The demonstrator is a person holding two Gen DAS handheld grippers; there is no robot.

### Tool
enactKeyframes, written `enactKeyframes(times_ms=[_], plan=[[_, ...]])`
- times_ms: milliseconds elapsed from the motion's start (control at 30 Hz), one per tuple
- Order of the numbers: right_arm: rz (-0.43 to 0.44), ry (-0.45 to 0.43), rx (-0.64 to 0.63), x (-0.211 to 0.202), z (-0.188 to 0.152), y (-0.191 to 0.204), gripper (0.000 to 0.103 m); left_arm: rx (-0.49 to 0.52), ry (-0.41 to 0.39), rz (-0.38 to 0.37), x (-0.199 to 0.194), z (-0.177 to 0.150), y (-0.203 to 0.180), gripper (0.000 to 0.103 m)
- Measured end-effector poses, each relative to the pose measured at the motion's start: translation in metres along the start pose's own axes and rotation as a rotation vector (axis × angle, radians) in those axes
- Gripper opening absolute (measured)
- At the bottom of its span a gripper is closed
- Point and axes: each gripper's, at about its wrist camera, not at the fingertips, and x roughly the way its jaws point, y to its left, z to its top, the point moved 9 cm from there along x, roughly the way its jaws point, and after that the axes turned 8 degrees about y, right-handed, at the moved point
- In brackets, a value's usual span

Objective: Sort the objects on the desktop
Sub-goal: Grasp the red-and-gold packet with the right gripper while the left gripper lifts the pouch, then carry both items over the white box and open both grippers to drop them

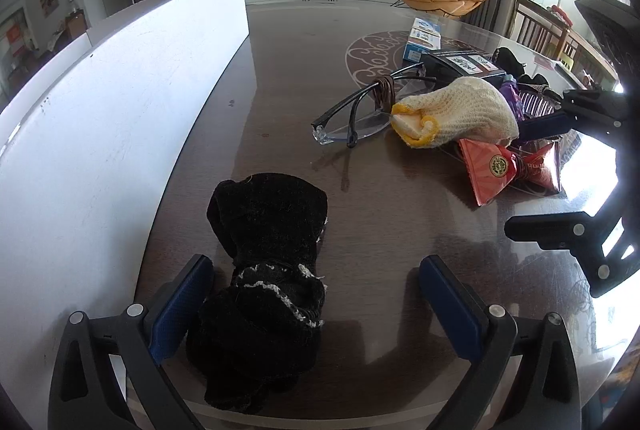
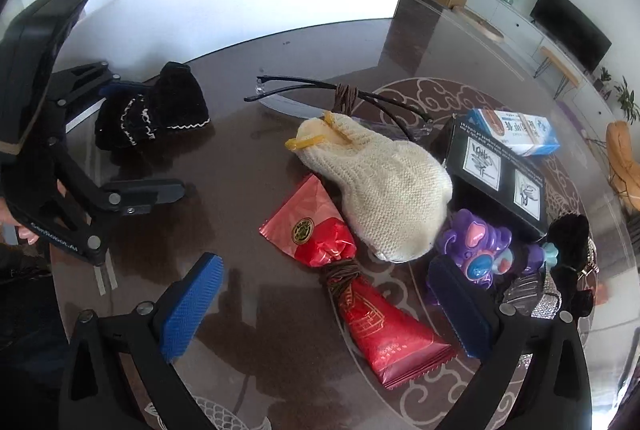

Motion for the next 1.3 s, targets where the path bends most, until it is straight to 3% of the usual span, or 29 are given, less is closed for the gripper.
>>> enactKeyframes(times_ms=[33, 167, 400, 433, 467, 500, 533, 567, 667, 767, 900, 1067, 1167, 1300], plan=[[0.019, 0.014, 0.025, 0.0, -0.003, 0.001, 0.088, 0.001, -0.001, -0.001, -0.001, -0.001, 0.001, 0.103], [0.129, 0.094, 0.171, -0.005, -0.028, 0.019, 0.077, 0.008, 0.0, -0.004, -0.002, -0.002, 0.001, 0.103], [0.048, 0.077, 0.214, -0.011, -0.022, 0.013, 0.077, 0.09, 0.035, -0.042, -0.004, -0.001, -0.004, 0.103], [0.043, 0.088, 0.214, -0.007, -0.02, 0.013, 0.07, 0.092, 0.041, -0.046, -0.005, -0.001, -0.003, 0.103], [0.049, 0.104, 0.207, -0.005, -0.021, 0.013, 0.062, 0.093, 0.03, -0.045, -0.007, -0.003, -0.001, 0.087], [0.042, 0.115, 0.195, -0.006, -0.022, 0.011, 0.041, 0.098, 0.001, -0.051, -0.013, -0.001, 0.0, 0.07], [0.03, 0.123, 0.181, -0.01, -0.025, 0.012, 0.026, 0.103, -0.011, -0.049, -0.017, -0.001, 0.0, 0.039], [0.029, 0.133, 0.174, -0.011, -0.027, 0.015, 0.019, 0.102, -0.006, -0.07, -0.019, 0.0, -0.001, 0.034], [0.009, 0.111, 0.184, -0.026, -0.026, 0.015, 0.019, 0.067, -0.035, -0.129, -0.034, 0.002, -0.003, 0.034], [0.031, 0.033, 0.249, -0.064, -0.019, 0.007, 0.019, 0.036, -0.106, -0.195, -0.065, 0.004, -0.004, 0.034], [0.063, -0.084, 0.271, -0.111, 0.033, 0.024, 0.019, -0.02, -0.207, -0.234, -0.123, 0.016, 0.019, 0.034], [0.132, -0.233, 0.233, -0.148, 0.134, 0.056, 0.019, -0.153, -0.27, -0.17, -0.172, 0.029, 0.105, 0.034], [0.213, -0.295, 0.195, -0.153, 0.191, 0.099, 0.019, -0.268, -0.243, -0.073, -0.171, 0.026, 0.178, 0.034], [0.292, -0.291, 0.122, -0.13, 0.244, 0.174, 0.02, -0.379, -0.143, 0.02, -0.141, 0.008, 0.251, 0.034]])
